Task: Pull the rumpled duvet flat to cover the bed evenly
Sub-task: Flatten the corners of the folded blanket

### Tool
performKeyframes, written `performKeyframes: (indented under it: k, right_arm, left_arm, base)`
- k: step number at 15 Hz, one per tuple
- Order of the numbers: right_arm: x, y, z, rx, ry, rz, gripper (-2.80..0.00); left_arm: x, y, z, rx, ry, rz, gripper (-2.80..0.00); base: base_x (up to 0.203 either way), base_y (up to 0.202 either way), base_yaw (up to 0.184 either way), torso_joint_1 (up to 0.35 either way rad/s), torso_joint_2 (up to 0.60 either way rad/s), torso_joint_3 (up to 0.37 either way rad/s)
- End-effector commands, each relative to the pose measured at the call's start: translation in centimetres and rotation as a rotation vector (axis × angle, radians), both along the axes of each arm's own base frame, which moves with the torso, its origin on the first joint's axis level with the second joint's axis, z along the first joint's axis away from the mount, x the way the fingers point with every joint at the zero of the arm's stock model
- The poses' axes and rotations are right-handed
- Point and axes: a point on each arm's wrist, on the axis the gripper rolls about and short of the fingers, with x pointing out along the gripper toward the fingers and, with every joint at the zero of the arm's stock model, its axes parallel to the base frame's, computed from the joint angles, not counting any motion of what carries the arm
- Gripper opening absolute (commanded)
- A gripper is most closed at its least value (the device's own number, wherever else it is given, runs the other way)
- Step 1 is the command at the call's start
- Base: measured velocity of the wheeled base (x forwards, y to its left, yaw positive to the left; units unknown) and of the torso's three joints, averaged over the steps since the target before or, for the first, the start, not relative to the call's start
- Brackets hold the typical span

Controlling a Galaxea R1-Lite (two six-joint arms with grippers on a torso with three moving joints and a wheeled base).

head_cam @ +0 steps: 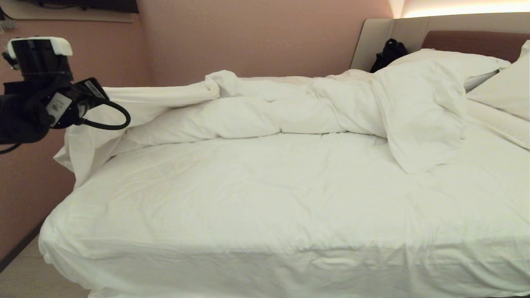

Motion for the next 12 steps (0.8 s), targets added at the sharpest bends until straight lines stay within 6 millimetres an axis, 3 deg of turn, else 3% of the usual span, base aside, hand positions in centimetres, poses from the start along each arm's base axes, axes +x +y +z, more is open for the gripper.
performKeyframes:
  k: [1, 6, 10, 12]
  right_arm:
    - [0.0, 0.0, 0.0, 0.000, -0.001, 0.001, -2.80]
    - [0.0, 0.0, 0.0, 0.000, -0.001, 0.001, -2.80]
    - [0.0, 0.0, 0.0, 0.000, -0.001, 0.001, -2.80]
    - [0.0, 0.0, 0.0, 0.000, -0.001, 0.001, -2.80]
  left_arm:
    - [-1.0, 0.7, 1.1, 0.001, -0.031, 0.021, -2.80]
    - [-3.9, 2.0, 3.6, 0.008, -0.083, 0.053, -2.80]
    - [-5.2, 3.3, 4.5, 0.013, -0.105, 0.082, -2.80]
    - [-6.2, 4.9, 5.1, 0.020, -0.120, 0.134, -2.80]
  base:
    - [0.000, 0.000, 0.000, 0.000, 0.00, 0.000]
    - [0.000, 0.000, 0.000, 0.000, 0.00, 0.000]
    - [0.000, 0.000, 0.000, 0.000, 0.00, 0.000]
    - [0.000, 0.000, 0.000, 0.000, 0.00, 0.000]
